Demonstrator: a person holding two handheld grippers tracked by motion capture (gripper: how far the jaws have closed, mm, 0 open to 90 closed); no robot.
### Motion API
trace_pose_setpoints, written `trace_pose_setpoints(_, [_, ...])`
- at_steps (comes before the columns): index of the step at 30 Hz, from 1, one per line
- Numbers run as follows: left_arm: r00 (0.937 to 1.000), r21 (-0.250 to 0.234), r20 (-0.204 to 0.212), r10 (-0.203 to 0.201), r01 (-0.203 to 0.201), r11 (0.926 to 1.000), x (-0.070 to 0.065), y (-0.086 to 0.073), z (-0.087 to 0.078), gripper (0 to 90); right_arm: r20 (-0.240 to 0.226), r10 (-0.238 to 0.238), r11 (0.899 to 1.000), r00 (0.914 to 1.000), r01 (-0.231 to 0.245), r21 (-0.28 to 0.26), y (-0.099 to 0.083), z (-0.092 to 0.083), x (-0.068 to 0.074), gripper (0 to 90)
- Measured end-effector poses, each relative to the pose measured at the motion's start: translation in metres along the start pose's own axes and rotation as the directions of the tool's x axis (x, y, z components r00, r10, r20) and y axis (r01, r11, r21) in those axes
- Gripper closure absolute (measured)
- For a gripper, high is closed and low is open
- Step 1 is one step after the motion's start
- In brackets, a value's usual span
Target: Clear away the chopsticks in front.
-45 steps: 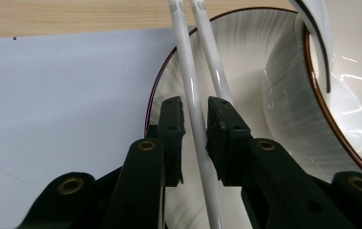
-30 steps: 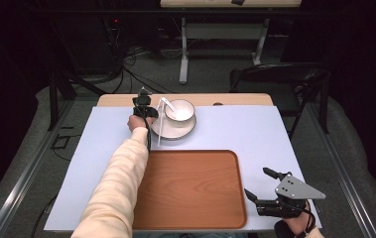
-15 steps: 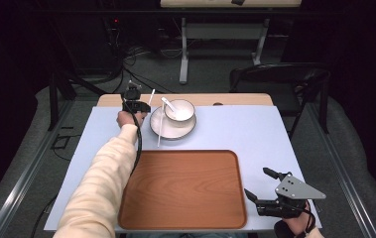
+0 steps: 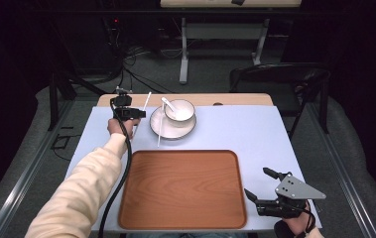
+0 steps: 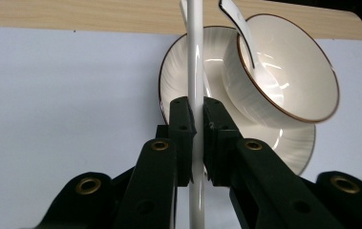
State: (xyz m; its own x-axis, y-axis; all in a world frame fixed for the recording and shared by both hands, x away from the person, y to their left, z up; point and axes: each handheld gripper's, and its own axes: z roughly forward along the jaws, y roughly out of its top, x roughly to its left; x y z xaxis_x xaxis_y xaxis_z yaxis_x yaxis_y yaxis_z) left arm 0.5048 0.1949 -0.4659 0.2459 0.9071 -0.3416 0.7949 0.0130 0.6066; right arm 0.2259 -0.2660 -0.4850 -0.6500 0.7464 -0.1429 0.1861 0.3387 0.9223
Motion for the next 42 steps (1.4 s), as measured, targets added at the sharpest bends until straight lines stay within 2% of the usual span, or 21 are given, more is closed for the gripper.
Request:
trace_pose_setpoints(7, [0.9987, -0.017, 0.051, -0.003, 0.004, 0.9999, -0.003, -0.023, -0.023, 83.8, 0.001, -0.001, 1.0, 1.0, 0.001, 0.002, 0.0, 0.0, 0.0, 14.2])
trace_pose_setpoints(11, [0.9967, -0.022, 0.078, 0.023, -0.022, 0.9995, -0.01, -0.037, -0.033, 83.9, 0.004, -0.001, 1.0, 1.0, 0.001, 0.003, 0.0, 0.001, 0.0, 14.2])
trace_pose_setpoints(17, [0.9918, -0.027, 0.125, 0.027, -0.024, 0.9993, -0.02, -0.058, -0.044, 83.9, 0.004, 0.0, 1.0, 1.0, 0.0, 0.003, 0.0, 0.0, 0.0, 14.2])
trace_pose_setpoints(24, [0.9887, -0.035, 0.15, 0.001, 0.004, 0.9994, -0.022, -0.086, -0.053, 83.9, 0.003, -0.001, 1.0, 1.0, 0.001, 0.0, 0.0, 0.0, 0.0, 14.2])
trace_pose_setpoints(31, [0.9857, -0.034, 0.161, -0.05, 0.056, 0.9979, -0.014, -0.121, -0.058, 83.9, 0.003, -0.001, 1.0, 1.0, 0.001, -0.001, 0.0, 0.0, 0.0, 14.2])
trace_pose_setpoints(33, [0.9858, -0.039, 0.159, -0.053, 0.06, 0.9974, -0.012, -0.126, -0.059, 83.9, 0.005, 0.0, 1.0, 1.0, 0.0, 0.0, 0.001, 0.0, 0.0, 14.2])
trace_pose_setpoints(39, [0.9818, -0.057, 0.161, -0.101, 0.112, 0.9921, -0.003, -0.155, -0.064, 83.9, 0.008, -0.002, 1.0, 1.0, 0.002, -0.001, 0.0, 0.0, 0.001, 14.2])
trace_pose_setpoints(42, [0.9765, -0.057, 0.167, -0.136, 0.148, 0.9874, -0.001, -0.169, -0.062, 83.9, 0.01, 0.0, 1.0, 1.0, 0.0, -0.003, 0.0, -0.001, 0.0, 14.2])
